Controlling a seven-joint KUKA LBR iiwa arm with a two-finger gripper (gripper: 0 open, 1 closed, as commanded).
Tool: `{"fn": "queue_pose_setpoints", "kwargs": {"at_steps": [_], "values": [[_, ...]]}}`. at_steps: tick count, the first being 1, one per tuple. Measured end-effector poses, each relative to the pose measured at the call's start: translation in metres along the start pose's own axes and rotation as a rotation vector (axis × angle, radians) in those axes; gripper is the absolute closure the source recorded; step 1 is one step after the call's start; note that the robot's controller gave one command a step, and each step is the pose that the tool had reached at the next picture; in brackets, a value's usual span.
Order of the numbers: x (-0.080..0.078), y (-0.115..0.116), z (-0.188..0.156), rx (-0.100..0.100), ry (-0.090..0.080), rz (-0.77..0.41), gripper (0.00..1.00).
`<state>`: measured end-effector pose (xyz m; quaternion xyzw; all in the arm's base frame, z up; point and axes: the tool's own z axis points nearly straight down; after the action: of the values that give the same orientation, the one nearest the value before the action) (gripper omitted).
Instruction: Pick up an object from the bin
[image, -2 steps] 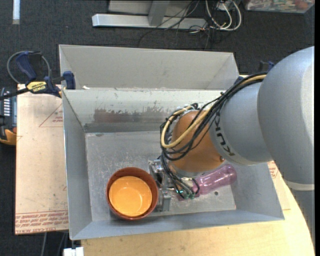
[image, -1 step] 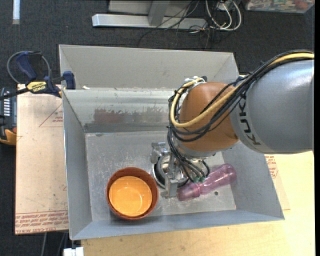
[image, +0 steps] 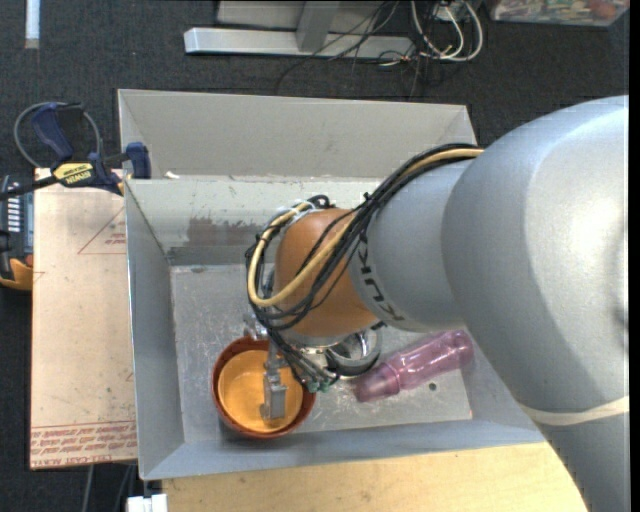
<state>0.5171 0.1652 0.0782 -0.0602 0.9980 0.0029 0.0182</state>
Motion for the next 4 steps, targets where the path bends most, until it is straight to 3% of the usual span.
{"fn": "queue_pose_setpoints", "kwargs": {"at_steps": [1, 2, 3, 4], "values": [[0.001, -0.011, -0.010, -0.004, 0.000, 0.048, 0.00], [0.011, 0.006, -0.002, -0.003, -0.002, 0.104, 0.00], [-0.001, -0.032, -0.018, 0.000, -0.009, 0.174, 0.00], [0.002, 0.011, -0.007, -0.013, -0.051, 0.100, 1.00]]}}
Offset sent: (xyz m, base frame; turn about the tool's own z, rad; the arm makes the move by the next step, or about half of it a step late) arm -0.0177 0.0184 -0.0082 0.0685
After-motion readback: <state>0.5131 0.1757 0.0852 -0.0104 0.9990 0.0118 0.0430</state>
